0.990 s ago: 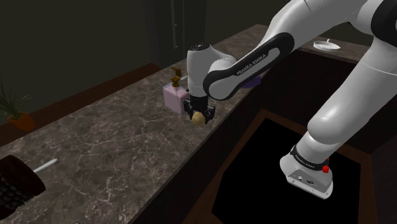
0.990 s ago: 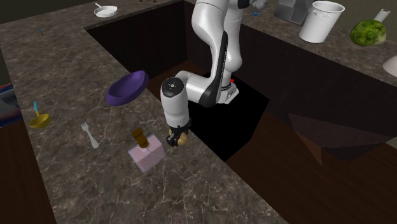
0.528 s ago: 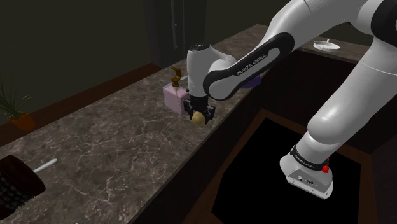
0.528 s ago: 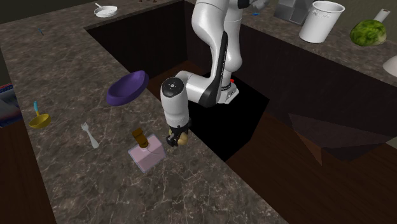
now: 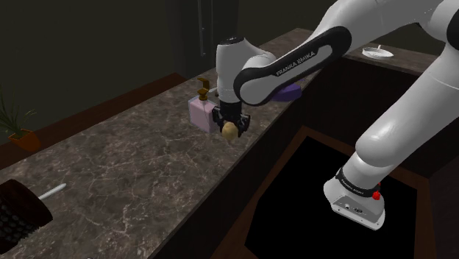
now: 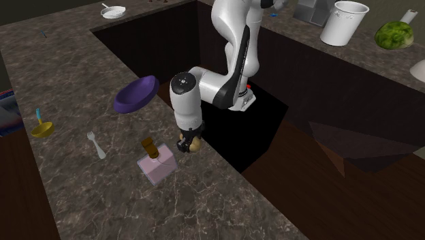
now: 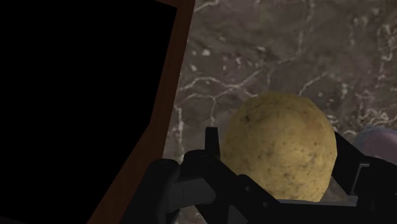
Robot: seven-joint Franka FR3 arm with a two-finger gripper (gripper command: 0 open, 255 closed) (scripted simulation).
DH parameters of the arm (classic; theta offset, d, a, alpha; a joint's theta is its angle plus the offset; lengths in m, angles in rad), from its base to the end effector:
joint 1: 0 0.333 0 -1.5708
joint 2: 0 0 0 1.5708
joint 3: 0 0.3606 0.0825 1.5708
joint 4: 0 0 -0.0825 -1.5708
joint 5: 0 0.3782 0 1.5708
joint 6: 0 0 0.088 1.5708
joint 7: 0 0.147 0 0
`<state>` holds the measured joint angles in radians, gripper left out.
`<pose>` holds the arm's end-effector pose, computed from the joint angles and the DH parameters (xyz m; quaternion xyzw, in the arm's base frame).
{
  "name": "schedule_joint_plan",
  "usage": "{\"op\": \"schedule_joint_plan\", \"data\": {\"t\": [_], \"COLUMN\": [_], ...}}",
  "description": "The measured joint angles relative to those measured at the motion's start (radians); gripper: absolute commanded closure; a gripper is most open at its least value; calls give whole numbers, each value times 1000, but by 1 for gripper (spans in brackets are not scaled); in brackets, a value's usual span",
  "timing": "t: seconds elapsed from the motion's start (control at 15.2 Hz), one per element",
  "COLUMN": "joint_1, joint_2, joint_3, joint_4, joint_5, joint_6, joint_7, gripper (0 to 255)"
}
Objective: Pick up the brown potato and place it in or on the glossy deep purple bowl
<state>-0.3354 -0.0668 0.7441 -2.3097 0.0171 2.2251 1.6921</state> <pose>0.4503 0.1974 0.3701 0.7971 -0.6034 0.0051 0.0232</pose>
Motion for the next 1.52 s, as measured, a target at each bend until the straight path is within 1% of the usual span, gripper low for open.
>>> {"op": "schedule_joint_plan", "data": {"t": [0.86, 1.52], "joint_1": [7, 7], "joint_2": [-110, -153], "joint_3": [-29, -51], "joint_4": [95, 195], "joint_5": [76, 96], "joint_6": [-181, -317], "joint_7": [-63, -85], "gripper": [255, 255]}}
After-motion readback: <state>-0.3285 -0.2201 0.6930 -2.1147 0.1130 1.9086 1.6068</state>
